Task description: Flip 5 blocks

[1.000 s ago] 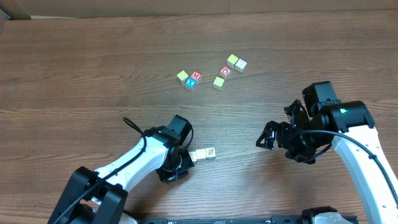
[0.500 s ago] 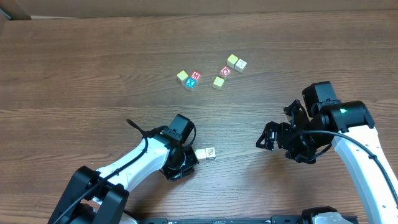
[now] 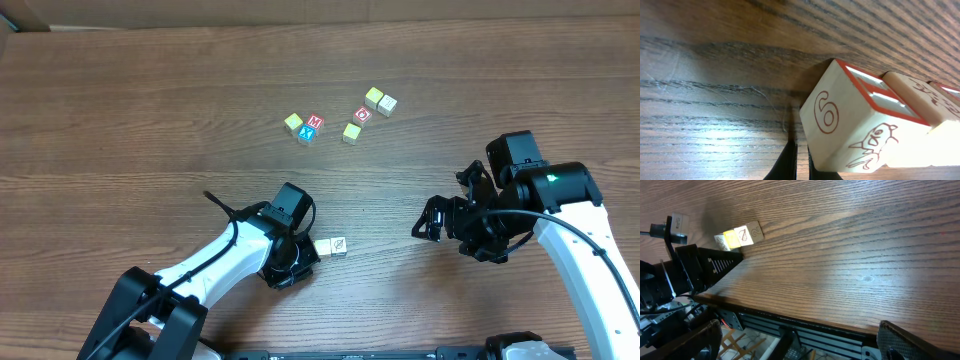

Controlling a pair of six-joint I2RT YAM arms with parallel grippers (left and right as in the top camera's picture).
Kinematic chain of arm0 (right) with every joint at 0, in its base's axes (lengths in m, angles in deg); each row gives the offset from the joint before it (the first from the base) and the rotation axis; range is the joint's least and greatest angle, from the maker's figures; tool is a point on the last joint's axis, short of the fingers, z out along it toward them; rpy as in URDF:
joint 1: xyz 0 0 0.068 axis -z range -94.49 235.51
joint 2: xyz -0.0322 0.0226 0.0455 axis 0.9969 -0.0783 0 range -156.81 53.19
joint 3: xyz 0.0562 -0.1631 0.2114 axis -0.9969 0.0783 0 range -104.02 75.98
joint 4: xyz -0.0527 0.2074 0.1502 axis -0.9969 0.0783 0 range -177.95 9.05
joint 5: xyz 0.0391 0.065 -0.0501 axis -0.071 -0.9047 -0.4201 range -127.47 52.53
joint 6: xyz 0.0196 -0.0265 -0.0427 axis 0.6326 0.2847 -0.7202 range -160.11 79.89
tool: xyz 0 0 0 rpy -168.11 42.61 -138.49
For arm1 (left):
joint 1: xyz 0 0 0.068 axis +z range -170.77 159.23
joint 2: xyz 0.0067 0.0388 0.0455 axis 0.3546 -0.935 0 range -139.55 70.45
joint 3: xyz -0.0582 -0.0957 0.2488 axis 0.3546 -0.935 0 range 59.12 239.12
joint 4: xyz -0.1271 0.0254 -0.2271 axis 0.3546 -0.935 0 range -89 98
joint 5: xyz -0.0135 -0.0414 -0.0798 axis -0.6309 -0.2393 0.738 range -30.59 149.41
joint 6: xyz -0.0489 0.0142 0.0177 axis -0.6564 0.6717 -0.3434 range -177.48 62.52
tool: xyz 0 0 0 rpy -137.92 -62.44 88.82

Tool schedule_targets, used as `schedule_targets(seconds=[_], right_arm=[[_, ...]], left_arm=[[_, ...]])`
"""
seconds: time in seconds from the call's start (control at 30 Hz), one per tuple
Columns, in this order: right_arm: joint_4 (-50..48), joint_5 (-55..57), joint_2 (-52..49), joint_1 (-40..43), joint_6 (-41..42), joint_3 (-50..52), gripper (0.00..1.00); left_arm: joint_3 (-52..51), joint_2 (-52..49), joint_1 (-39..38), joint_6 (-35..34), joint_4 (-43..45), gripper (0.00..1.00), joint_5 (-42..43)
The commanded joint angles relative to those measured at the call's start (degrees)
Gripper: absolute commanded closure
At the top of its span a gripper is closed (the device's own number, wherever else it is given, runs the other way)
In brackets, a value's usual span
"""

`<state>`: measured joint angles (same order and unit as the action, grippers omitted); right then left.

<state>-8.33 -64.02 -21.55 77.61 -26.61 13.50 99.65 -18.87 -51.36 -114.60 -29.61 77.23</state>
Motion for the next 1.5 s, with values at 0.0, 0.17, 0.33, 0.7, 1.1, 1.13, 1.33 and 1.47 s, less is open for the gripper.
schedule_targets(seconds=[0.0,0.17,0.33,0.7,1.1,1.13,1.33,1.47], right_arm=[[-0.04,0.39,0.35,0.09,-0.48,-1.29,0.0],[-0.02,0.39,0.35,0.09,-0.48,-1.29,0.0],[0.04,0.39,0.35,0.09,-0.48,-1.29,0.0],[0.26,0.42,0.35,0.09,-0.48,-1.29,0.0],[0.0,1.03,0.35,0.09,-0.48,-1.29,0.0],[-0.02,1.01,0.35,0.09,-0.46,-1.29,0.0],[-2.38,1.01,0.35,0.09,-0.46,-1.29,0.0],[-3.04,1.01,0.35,0.09,-0.44,-1.29,0.0]], left_arm=[[-0.98,-1.31,-1.16,-1.29,1.18,0.96,-2.12],[-0.98,-1.31,-2.4,-1.27,3.3,0.96,-2.16],[-0.98,-1.31,-2.47,-1.4,3.5,0.96,-2.29],[-0.98,-1.29,-2.47,-0.72,3.23,0.96,-2.71],[-0.57,13.7,-9.99,0.2,-11.08,0.96,-14.12],[-0.57,14.75,-9.94,-0.13,-12.46,0.96,-15.21],[-0.57,20.68,-7.74,-1.18,-18.88,0.96,-22.27],[-0.59,19.78,-5.27,0.87,-17.38,0.96,-22.34]])
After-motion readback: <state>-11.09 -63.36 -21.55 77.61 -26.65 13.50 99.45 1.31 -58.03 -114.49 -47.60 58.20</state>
